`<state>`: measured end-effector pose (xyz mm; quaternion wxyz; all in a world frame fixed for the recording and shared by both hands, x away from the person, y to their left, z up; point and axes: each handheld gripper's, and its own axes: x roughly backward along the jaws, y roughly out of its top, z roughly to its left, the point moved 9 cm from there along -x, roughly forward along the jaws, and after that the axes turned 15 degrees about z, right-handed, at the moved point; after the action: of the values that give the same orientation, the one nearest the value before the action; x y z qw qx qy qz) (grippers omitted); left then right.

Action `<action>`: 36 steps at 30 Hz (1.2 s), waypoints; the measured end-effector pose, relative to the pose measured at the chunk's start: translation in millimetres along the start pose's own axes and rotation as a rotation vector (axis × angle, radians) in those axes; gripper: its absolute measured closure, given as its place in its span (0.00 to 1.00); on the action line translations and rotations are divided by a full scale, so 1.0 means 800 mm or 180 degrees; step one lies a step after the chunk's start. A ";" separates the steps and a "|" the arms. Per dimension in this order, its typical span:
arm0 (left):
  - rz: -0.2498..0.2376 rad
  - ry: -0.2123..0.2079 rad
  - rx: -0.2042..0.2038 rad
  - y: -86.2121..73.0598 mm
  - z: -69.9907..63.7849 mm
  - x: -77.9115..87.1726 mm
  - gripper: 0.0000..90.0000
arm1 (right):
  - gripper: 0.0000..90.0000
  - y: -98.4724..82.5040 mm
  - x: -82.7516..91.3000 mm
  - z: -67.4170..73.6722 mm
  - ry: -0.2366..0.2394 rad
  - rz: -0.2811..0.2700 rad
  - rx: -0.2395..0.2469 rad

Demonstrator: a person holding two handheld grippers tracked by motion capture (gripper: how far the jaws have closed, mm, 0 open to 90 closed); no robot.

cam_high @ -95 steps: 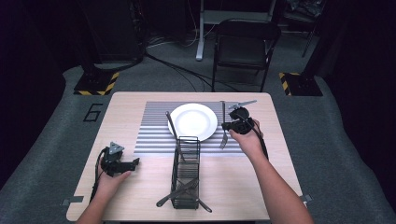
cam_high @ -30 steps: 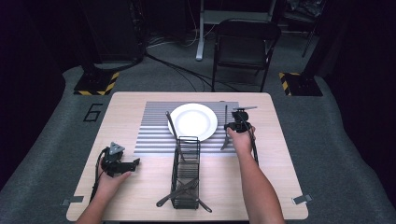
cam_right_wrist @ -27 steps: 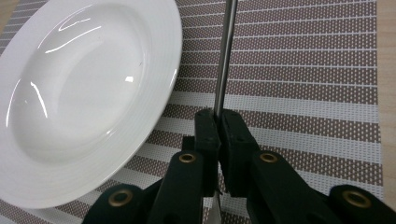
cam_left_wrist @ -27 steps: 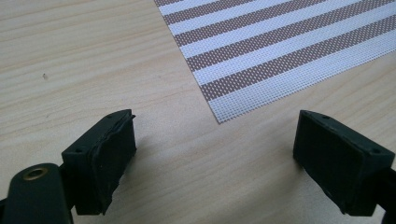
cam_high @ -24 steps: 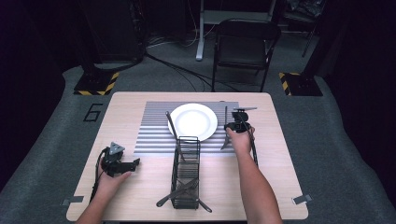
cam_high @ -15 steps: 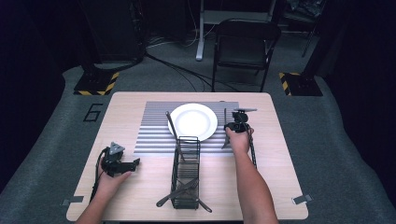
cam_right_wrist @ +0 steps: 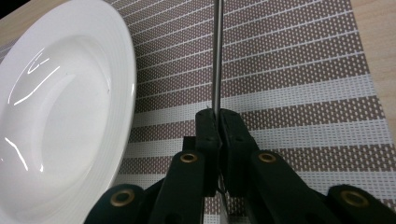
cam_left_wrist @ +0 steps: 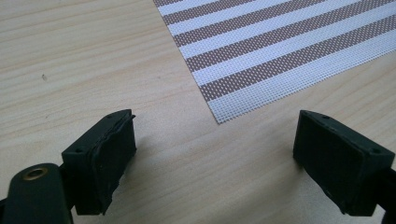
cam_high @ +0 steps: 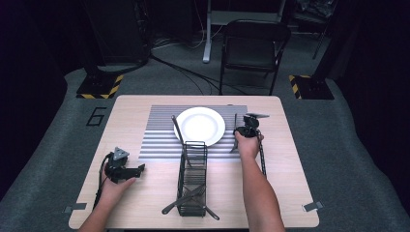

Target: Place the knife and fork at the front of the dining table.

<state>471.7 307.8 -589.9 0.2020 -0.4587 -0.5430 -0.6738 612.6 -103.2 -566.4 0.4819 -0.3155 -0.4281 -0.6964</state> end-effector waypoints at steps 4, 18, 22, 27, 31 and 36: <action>0.0001 0.0000 0.0000 0.000 0.000 0.000 0.14 | 0.97 0.000 -0.001 -0.007 0.0076 0.0010 -0.0065; 0.0023 -0.0012 -0.0023 0.000 0.000 0.000 0.14 | 0.96 -0.002 -0.010 -0.009 0.0135 0.0005 -0.0188; 0.0023 -0.0014 -0.0029 0.000 0.000 0.000 0.14 | 0.96 -0.002 -0.010 -0.010 0.0166 -0.0012 -0.0220; 0.0024 -0.0015 -0.0033 0.000 -0.001 0.000 0.14 | 0.94 -0.002 -0.009 -0.011 0.0162 -0.0046 -0.0274; 0.0030 -0.0016 -0.0044 0.000 0.000 0.001 0.14 | 0.94 -0.001 -0.006 -0.017 0.0128 -0.0058 -0.0277; 0.0031 -0.0015 -0.0045 0.000 0.000 0.001 0.14 | 0.94 -0.001 -0.004 -0.020 0.0136 -0.0068 -0.0294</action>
<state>471.0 307.7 -589.7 0.2007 -0.4643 -0.5365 -0.6755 612.6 -116.0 -576.5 0.4684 -0.3179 -0.3884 -0.7271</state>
